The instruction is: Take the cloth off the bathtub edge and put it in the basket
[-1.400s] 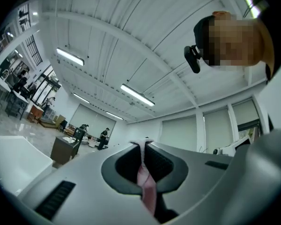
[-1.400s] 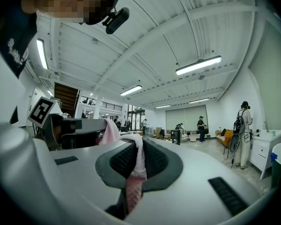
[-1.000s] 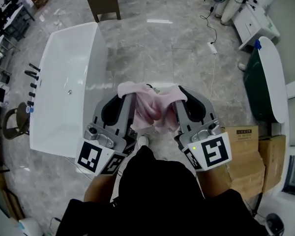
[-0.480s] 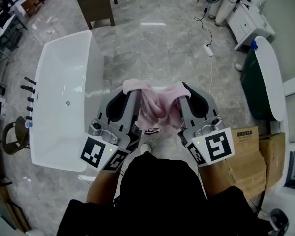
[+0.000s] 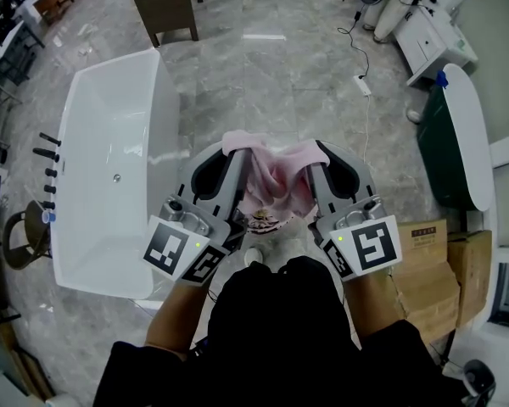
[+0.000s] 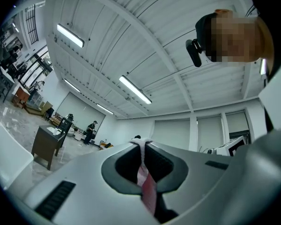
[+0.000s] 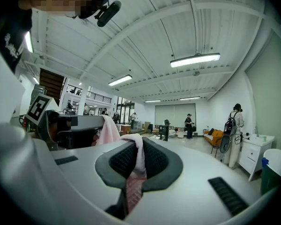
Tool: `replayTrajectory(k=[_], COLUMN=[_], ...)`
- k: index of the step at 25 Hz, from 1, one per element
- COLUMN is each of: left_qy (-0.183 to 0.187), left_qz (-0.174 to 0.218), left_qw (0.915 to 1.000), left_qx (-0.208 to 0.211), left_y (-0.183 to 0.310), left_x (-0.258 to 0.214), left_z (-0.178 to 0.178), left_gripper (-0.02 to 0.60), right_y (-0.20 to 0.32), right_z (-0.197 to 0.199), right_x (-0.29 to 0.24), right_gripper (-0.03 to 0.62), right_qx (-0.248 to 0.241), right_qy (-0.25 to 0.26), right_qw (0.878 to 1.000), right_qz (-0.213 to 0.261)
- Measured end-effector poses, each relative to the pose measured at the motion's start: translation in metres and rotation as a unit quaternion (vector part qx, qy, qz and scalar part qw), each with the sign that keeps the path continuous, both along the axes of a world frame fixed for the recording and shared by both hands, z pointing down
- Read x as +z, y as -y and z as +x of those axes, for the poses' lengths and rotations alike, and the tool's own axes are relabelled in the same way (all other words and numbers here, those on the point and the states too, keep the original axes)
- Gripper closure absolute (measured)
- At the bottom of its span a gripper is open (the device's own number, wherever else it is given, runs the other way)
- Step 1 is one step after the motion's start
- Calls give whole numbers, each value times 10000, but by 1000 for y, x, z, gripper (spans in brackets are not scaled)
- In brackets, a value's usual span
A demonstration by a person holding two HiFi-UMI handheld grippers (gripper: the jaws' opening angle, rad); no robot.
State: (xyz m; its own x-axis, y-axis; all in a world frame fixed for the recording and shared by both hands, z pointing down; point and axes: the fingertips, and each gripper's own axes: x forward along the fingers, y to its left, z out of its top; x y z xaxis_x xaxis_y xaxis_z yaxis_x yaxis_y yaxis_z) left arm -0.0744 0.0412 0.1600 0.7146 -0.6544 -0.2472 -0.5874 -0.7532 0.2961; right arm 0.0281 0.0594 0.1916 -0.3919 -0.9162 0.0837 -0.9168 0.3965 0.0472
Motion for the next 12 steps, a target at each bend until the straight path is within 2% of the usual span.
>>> replayTrajectory(k=[6,12], left_qy=[-12,678], left_qz=[-388,-606], left_qw=[9992,9936], left_qx=[-33,-675], left_y=[12,20], left_x=[25,78], left_z=[6,7], left_gripper=[565,565], right_y=[11,16], right_z=[1,7], right_x=[26,78], right_gripper=[560,560], right_qx=[-86,-365], right_qy=[40,-14], right_qw=[9997,9980], right_qz=[-229,-523])
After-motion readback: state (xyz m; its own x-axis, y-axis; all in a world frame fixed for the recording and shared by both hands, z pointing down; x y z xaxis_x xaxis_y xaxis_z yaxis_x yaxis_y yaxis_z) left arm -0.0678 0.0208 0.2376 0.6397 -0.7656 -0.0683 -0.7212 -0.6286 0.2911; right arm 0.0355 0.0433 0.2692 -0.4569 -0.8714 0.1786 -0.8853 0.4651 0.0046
